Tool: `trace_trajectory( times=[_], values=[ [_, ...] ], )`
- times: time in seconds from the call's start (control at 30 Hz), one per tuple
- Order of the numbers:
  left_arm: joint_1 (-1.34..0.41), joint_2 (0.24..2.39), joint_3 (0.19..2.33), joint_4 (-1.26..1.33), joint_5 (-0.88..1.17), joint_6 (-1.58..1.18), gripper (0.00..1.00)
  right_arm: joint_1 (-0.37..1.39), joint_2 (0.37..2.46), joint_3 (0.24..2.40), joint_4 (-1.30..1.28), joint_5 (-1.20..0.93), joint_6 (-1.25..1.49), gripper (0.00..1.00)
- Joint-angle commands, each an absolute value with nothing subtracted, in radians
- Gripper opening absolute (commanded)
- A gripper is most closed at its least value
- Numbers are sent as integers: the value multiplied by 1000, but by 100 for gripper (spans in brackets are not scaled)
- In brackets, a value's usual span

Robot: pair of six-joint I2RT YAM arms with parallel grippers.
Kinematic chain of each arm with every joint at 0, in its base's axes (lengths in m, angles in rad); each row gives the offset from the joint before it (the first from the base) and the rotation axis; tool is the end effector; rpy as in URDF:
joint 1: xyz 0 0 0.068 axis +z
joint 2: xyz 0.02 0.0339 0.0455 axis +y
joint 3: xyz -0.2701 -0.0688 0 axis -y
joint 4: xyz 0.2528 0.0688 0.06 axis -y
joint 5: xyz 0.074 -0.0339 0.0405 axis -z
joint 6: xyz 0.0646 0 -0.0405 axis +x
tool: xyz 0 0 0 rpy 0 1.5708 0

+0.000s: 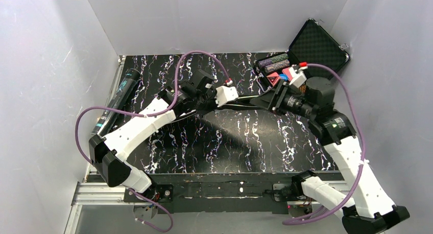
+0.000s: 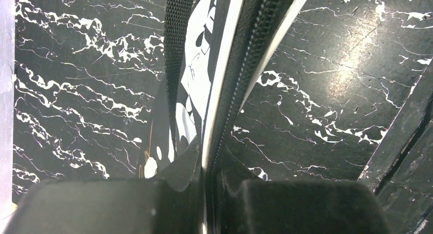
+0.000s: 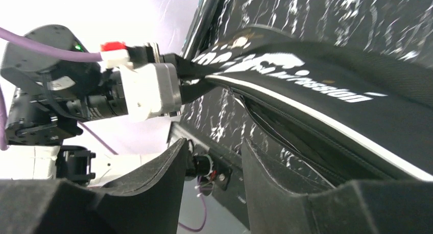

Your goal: Pack up the badminton gear

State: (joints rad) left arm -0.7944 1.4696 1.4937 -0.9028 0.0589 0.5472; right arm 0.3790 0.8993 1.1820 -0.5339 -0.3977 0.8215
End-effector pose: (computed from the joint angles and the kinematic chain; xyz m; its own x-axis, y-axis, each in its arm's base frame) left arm 0.2302 -0.2398 0.3417 -0.0765 0.8191 -0.5686 0.9114 0.2887 0.2933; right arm 0.1834 0.1000 0.4199 -0.6622 0.4629 -0.5893 -0.3007 0.5562 0.7748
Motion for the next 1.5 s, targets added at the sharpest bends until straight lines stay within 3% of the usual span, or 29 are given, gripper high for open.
trace_trajectory(
  times=[0.0, 0.53, 1.07, 1.47],
  values=[
    [-806, 1429, 1551, -816, 54, 533, 0, 447, 897, 1071, -339, -406, 936, 52],
    [-821, 1418, 1538, -804, 40, 517, 0, 483, 951, 983, -235, -274, 1008, 47],
    [-836, 1418, 1541, -805, 54, 483, 0, 503, 976, 943, -165, -305, 994, 31],
    [-825, 1467, 1519, -824, 84, 373, 0, 505, 742, 894, -236, -310, 880, 61]
  ],
)
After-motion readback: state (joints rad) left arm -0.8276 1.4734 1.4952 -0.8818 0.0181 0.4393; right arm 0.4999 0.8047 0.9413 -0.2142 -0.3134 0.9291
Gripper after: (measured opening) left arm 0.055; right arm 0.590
